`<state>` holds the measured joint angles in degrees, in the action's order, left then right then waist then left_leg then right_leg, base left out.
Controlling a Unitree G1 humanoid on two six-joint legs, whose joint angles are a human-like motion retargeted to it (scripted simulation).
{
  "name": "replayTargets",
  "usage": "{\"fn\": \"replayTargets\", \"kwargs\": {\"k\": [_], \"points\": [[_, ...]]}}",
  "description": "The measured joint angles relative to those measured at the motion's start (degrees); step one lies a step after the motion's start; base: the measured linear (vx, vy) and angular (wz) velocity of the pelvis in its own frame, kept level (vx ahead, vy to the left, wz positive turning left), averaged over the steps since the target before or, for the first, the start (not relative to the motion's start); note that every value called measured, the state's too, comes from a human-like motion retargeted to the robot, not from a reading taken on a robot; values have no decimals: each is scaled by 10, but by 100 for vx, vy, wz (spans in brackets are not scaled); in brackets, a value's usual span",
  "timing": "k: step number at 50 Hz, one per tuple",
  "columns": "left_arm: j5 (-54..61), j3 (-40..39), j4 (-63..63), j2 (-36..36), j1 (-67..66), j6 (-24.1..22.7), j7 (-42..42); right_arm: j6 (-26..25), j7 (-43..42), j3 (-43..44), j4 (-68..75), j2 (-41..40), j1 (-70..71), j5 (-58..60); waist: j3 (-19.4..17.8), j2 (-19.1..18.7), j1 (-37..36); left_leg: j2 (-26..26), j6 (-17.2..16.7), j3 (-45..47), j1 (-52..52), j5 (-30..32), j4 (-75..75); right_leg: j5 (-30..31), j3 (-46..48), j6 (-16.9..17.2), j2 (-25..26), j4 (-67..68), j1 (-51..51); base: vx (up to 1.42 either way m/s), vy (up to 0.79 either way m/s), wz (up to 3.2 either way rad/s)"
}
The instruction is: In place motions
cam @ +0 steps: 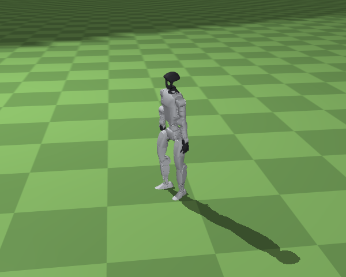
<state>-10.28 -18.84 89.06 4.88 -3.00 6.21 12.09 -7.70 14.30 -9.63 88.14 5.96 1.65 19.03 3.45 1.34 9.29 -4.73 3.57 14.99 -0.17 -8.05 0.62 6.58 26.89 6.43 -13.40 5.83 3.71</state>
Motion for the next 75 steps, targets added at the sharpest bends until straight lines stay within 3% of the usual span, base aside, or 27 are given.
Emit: {"fn": "replayTargets", "kwargs": {"k": [22,30,35,38,41,43,49,54,58,67,75], "points": [[3,2,0,6,6,-2,-2,-2,2,-5,-2,-2,2,11,10,0,9,-1,1,14,0,-9,4,15,-18,10,-4,-3,10,0,0,0],[-2,0,8,4,-2,1,-4,-1,3,1,3,3,2,8,17,6,-4,-8,-2,25,1,-12,7,24,-34,35,-17,9,20,8,3,-15],[0,4,11,-7,1,0,-5,8,-20,12,1,11,3,-6,18,-5,-6,-10,2,24,0,-19,11,26,-39,33,-20,37,30,12,6,-3],[-3,11,15,-9,4,-2,-3,10,-35,16,1,14,5,-18,20,-22,3,1,2,14,-7,-25,17,38,-32,21,-20,96,56,13,5,-6],[-10,24,27,-3,16,-2,-7,10,-51,21,1,11,12,-33,10,-38,-17,22,1,35,-10,-32,28,31,-46,-42,-15,204,116,9,2,-81],[-19,42,36,5,24,1,-8,13,-62,28,-1,7,13,-44,2,-46,-10,33,2,41,-8,-35,37,18,-20,-58,-14,231,136,4,-2,4],[-51,83,45,24,42,9,-13,36,-59,89,-11,-11,2,-153,-28,-45,35,29,10,22,14,-34,45,15,-8,-60,-8,166,214,7,-4,42],[-45,89,30,28,49,5,-7,38,-18,151,0,-19,-7,-322,-45,-54,86,34,18,-15,21,-25,46,-8,1,-91,-33,102,303,4,-3,75],[-30,84,23,26,58,2,-5,34,-23,158,20,-8,-8,-332,-60,-72,118,54,18,-48,14,-18,55,-18,-6,-114,-63,95,376,0,-3,70],[-27,83,23,24,56,-1,-4,20,-31,131,36,6,-25,-219,-66,-88,148,77,28,-77,-2,-15,68,-28,-40,-137,-101,102,465,0,-3,26],[-33,78,32,17,33,-1,-9,20,-22,122,26,-3,-34,-232,-56,-73,133,65,30,-62,13,-15,57,-17,-1,-110,-86,110,366,0,0,-6]]}}
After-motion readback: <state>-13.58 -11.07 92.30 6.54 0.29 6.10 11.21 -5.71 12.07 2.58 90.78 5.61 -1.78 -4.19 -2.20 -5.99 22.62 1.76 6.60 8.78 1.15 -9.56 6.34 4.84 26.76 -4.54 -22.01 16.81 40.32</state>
